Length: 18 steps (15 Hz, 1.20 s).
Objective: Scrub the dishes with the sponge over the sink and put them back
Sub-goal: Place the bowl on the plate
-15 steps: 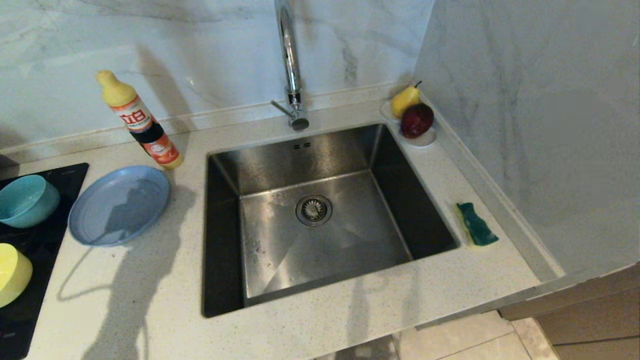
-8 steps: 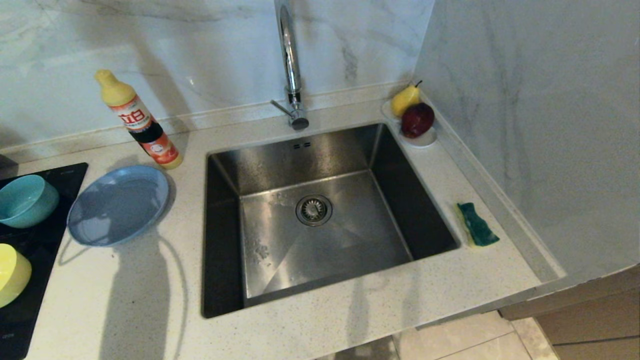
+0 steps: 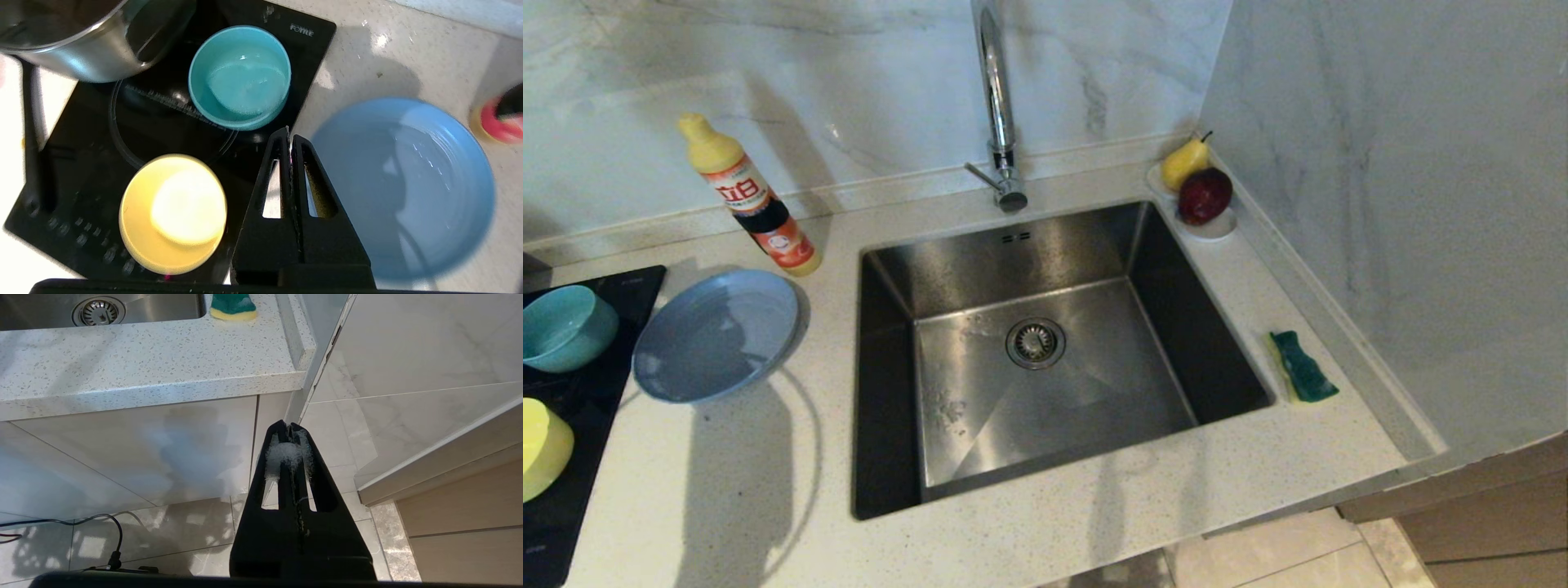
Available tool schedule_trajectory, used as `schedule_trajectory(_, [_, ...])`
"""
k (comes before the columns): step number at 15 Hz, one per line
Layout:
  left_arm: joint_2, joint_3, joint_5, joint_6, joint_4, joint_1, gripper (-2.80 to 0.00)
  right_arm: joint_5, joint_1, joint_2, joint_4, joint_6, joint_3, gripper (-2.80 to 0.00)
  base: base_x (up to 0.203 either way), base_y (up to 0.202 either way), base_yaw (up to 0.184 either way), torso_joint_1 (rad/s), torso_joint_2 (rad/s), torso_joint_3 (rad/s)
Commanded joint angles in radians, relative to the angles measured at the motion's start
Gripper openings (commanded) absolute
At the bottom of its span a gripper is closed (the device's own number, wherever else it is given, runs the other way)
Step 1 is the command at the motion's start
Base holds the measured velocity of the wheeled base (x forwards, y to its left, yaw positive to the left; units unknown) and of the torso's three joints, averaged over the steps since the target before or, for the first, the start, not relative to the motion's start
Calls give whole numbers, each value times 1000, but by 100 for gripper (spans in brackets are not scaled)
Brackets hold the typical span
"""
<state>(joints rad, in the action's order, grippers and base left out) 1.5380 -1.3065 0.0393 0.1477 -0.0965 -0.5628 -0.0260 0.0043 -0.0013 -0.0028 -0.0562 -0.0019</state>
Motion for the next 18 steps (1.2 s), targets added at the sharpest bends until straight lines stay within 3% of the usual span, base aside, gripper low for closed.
schedule_trajectory(1, [34,15,-20,1,13,-8,-280,0,0,-1,0,-1,1,-280,0,0,0,0,0,0])
schedule_trajectory(13, [133,44,-62,-23,15,-71,-280,0,0,-1,0,-1,0,-280,0,0,0,0,0,0])
schedule_trajectory(18, [133,144,-68,-45,6,-87,-280,0,0,-2,0,-1,0,-280,0,0,0,0,0,0])
